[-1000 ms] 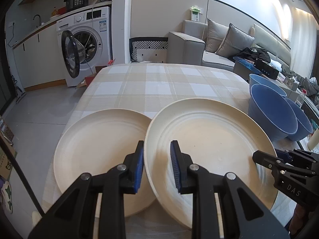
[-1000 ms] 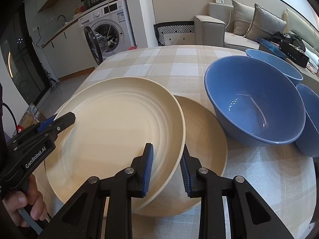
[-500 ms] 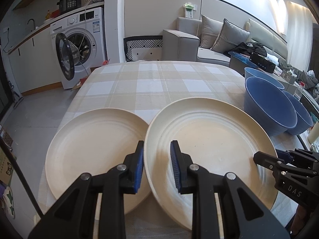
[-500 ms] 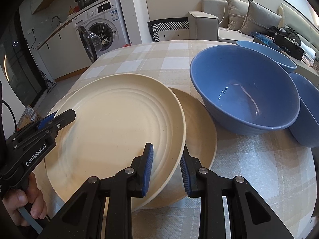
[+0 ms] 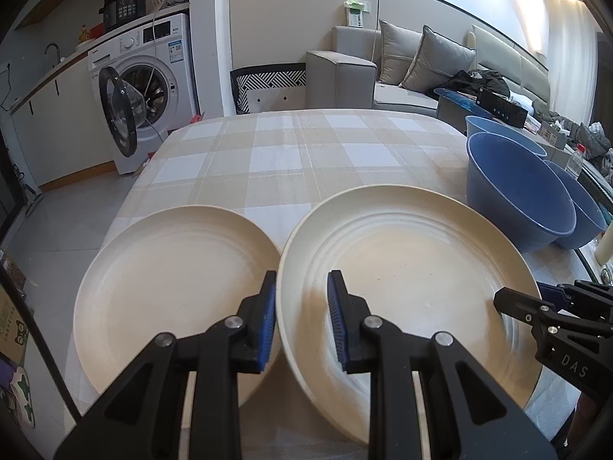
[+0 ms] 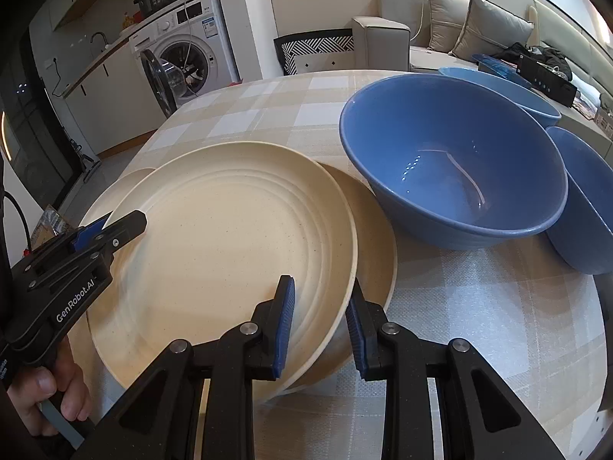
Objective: Organize plates and bowls
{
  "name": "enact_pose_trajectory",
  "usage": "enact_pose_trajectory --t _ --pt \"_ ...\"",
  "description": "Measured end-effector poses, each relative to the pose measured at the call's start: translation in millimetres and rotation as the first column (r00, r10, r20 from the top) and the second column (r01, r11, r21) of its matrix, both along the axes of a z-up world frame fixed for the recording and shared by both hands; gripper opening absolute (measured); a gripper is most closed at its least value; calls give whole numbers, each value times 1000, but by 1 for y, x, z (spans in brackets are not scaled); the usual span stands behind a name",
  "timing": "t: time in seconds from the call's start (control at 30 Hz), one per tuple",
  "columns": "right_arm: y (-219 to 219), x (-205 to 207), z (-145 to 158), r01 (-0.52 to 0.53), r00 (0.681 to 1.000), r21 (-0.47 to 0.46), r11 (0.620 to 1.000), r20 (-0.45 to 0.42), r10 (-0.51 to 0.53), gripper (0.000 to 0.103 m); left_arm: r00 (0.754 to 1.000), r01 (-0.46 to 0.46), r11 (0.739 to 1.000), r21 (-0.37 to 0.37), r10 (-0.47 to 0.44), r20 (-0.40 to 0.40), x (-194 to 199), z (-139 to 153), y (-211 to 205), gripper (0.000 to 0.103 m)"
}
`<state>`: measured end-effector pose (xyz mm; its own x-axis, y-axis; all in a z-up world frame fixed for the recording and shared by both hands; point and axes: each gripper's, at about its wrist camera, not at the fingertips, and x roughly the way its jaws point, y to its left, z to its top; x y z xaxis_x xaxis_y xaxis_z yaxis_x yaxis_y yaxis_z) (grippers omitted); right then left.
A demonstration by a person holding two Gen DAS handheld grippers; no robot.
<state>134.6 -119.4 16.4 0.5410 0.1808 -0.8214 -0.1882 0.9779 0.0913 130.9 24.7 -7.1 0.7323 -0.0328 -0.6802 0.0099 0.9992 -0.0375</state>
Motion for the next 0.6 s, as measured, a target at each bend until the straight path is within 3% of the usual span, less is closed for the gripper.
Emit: enact_pose_trajectory --t 0.6 --pt "-9 -1 -3 27 1000 -39 999 11 -27 26 1000 18 999 33 -17 -24 8 -8 -14 23"
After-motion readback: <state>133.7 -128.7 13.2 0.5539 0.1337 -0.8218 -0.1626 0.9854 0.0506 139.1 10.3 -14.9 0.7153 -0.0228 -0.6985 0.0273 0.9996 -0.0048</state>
